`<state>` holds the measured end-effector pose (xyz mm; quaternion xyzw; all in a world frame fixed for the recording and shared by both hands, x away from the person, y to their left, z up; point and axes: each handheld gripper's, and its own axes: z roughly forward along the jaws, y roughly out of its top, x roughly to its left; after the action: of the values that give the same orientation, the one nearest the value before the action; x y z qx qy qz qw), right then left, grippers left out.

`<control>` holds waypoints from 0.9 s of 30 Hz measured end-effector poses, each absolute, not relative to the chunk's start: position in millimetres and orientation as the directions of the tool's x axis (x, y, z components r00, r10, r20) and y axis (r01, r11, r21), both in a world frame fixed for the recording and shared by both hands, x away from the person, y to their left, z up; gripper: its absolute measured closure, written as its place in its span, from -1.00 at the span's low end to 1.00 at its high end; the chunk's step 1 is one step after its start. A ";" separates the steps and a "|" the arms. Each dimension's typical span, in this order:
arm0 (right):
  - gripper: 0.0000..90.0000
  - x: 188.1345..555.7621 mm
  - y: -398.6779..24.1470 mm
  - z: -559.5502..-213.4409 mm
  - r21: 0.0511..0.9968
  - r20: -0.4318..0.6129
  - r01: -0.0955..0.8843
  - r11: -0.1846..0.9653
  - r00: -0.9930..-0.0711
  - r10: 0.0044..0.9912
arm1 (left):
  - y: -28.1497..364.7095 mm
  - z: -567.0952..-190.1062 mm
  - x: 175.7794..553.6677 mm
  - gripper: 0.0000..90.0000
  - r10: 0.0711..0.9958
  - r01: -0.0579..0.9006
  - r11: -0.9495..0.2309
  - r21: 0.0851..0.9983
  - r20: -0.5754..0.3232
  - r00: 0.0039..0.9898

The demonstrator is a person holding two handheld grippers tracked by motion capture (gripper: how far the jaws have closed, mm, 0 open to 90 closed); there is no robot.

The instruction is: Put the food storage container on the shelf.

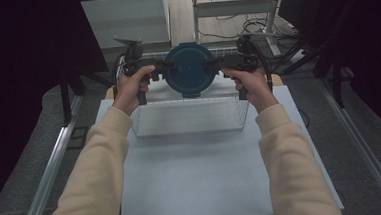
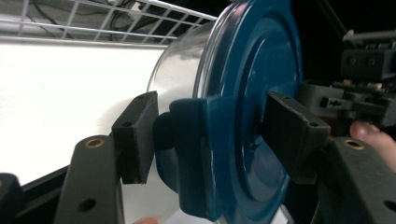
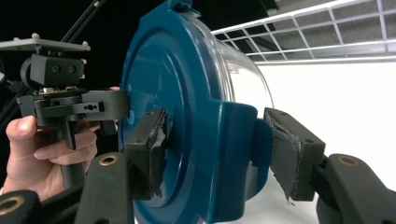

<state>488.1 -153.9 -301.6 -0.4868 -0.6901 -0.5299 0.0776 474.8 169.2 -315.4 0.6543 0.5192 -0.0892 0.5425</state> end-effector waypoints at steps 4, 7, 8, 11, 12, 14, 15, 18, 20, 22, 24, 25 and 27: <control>-0.11 495.7 -153.5 -307.5 0.595 0.679 0.799 -0.081 -0.447 0.582 | 169.1 -320.5 481.9 -0.16 0.574 0.791 0.163 0.590 -0.709 0.410; -0.13 500.0 -152.0 -312.2 0.565 0.704 0.817 -0.113 -0.407 0.582 | 170.6 -326.1 487.8 -0.17 0.563 0.807 0.183 0.561 -0.733 0.382; -0.14 501.6 -151.6 -313.9 0.552 0.715 0.824 -0.125 -0.391 0.580 | 170.9 -327.6 489.1 -0.17 0.562 0.810 0.186 0.556 -0.737 0.376; -0.15 505.9 -151.0 -319.1 0.527 0.735 0.836 -0.152 -0.358 0.576 | 171.4 -331.8 491.7 -0.18 0.559 0.815 0.200 0.544 -0.746 0.361; -0.15 506.7 -150.8 -320.3 0.518 0.741 0.841 -0.157 -0.349 0.573 | 171.6 -333.2 492.4 -0.18 0.555 0.816 0.207 0.540 -0.751 0.357; -0.17 508.1 -150.2 -322.1 0.507 0.748 0.847 -0.162 -0.338 0.572 | 172.0 -335.3 493.6 -0.18 0.552 0.817 0.216 0.535 -0.757 0.350; -0.17 508.6 -149.9 -323.0 0.505 0.749 0.848 -0.164 -0.336 0.571 | 172.0 -335.7 493.9 -0.18 0.550 0.812 0.216 0.542 -0.755 0.357; -0.21 507.3 -148.2 -322.4 0.514 0.740 0.842 -0.165 -0.337 0.582 | 171.2 -335.0 493.2 -0.20 0.559 0.804 0.210 0.556 -0.743 0.367; -0.33 505.1 -145.7 -321.5 0.521 0.730 0.837 -0.168 -0.335 0.596 | 169.8 -333.7 491.1 -0.26 0.578 0.784 0.202 0.587 -0.717 0.389; -0.46 501.7 -143.7 -319.7 0.541 0.704 0.824 -0.172 -0.331 0.628 | 169.6 -329.6 487.0 -0.39 0.598 0.751 0.217 0.623 -0.693 0.402; -0.54 495.5 -142.6 -316.1 0.579 0.676 0.798 -0.168 -0.354 0.646 | 171.0 -325.5 482.2 -0.51 0.612 0.727 0.228 0.648 -0.676 0.410; -0.60 491.6 -142.3 -313.6 0.596 0.660 0.787 -0.158 -0.368 0.655 | 171.9 -323.4 479.4 -0.53 0.626 0.713 0.217 0.666 -0.656 0.422; -0.61 483.9 -143.6 -308.9 0.641 0.612 0.754 -0.143 -0.390 0.687 | 172.8 -319.2 472.6 -0.56 0.662 0.684 0.194 0.703 -0.608 0.437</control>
<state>483.9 -143.6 -308.9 -0.5511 -0.6537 -0.5176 0.0321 472.6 172.8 -319.2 0.6348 0.5303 -0.0097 0.5619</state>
